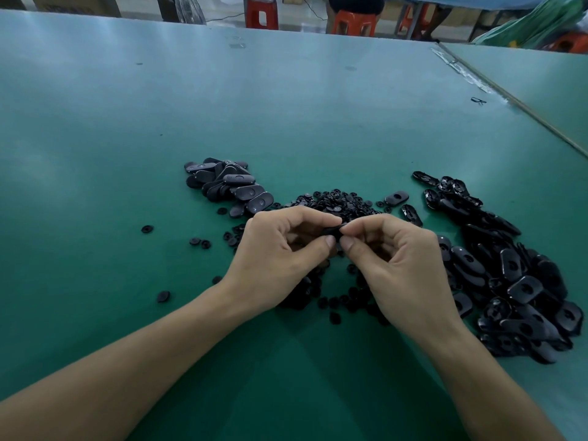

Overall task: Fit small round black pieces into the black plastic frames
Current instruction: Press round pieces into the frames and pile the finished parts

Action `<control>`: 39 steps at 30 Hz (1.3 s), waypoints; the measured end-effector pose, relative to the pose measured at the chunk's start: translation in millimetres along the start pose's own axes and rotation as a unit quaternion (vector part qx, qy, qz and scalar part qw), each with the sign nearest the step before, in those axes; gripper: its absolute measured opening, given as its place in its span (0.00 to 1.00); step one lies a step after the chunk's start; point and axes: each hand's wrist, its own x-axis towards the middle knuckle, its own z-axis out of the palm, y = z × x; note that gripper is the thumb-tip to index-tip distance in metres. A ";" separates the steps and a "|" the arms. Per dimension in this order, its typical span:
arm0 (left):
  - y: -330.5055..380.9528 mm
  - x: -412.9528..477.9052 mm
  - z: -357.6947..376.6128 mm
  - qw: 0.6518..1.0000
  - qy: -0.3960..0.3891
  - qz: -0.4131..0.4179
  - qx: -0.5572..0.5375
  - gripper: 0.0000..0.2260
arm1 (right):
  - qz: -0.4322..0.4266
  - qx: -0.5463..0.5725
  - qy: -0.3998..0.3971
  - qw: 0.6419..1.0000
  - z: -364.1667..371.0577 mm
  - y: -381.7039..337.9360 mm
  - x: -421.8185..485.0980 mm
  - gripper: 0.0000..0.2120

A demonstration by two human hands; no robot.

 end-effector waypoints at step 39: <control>-3.6 0.8 -0.7 0.999 0.029 0.001 -0.037 0.08 | -0.038 -0.051 0.047 0.997 6.6 -2.2 -4.6 0.10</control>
